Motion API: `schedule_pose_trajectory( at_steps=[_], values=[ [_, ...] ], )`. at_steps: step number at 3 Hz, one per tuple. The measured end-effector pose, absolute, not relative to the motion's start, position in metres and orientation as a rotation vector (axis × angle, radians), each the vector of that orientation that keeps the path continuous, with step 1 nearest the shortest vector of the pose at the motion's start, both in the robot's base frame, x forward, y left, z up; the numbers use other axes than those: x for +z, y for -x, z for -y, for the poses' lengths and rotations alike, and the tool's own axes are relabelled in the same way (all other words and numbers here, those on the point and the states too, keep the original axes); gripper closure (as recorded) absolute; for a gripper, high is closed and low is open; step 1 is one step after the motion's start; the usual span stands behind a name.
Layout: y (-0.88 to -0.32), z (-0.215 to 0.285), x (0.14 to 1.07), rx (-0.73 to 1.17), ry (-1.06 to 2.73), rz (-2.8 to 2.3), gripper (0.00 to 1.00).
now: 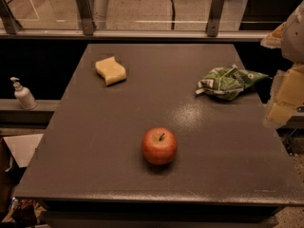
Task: Pick green jalapeno chip bag
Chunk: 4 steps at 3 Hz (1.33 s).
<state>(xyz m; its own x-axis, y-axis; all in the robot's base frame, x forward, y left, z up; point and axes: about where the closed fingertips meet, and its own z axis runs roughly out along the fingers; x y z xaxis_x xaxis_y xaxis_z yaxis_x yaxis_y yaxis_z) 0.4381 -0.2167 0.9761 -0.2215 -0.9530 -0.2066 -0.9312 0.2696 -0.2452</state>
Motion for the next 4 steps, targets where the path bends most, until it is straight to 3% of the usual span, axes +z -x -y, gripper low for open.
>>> schedule_pose_trajectory(
  at_steps=[2,4],
  values=[
    [-0.457,0.215,0.970,-0.117,1.707,-2.177,0.00],
    [-0.522,0.228,0.940,-0.053,1.610,-2.121,0.00]
  ],
)
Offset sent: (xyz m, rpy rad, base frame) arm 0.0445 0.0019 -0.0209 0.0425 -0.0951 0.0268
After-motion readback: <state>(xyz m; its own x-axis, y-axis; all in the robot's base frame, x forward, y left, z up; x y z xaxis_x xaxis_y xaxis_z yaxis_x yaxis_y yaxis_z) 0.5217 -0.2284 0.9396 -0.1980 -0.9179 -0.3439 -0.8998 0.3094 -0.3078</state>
